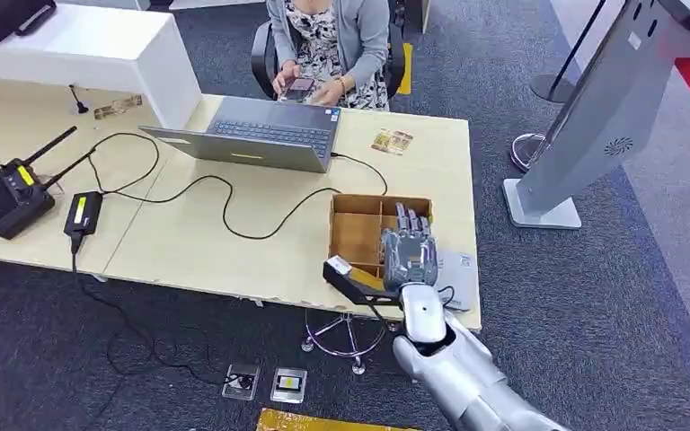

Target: Pass the card to the sensor for recognition and then transmit it.

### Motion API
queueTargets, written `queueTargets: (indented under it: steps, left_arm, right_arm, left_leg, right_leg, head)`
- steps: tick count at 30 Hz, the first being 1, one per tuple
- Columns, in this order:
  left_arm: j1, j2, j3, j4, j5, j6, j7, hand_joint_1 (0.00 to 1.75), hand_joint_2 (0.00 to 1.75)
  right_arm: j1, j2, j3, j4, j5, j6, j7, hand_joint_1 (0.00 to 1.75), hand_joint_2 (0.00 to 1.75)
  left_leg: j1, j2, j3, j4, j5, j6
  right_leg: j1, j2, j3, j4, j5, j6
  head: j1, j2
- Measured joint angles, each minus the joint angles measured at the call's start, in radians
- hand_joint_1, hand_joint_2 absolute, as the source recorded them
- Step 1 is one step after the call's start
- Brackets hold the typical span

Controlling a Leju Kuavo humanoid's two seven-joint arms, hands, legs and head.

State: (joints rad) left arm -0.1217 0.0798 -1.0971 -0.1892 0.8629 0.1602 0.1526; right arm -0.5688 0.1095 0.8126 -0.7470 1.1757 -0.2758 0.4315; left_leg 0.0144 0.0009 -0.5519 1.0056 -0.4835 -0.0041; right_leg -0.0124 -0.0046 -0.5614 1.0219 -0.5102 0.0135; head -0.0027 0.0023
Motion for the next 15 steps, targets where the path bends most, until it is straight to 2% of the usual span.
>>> queueTargets:
  steps: [15]
  left_arm:
    - [0.0,-0.002,0.0,0.0,0.024,0.018,0.0,0.0,1.75]
  right_arm:
    - [-0.008,0.023,-0.005,0.058,-0.022,-0.022,-0.042,1.75,1.75]
  left_leg:
    - [0.0,0.001,0.002,0.0,0.0,0.0]
  right_leg:
    - [0.0,0.001,0.001,0.0,0.0,0.0]
  head:
    - [0.0,0.0]
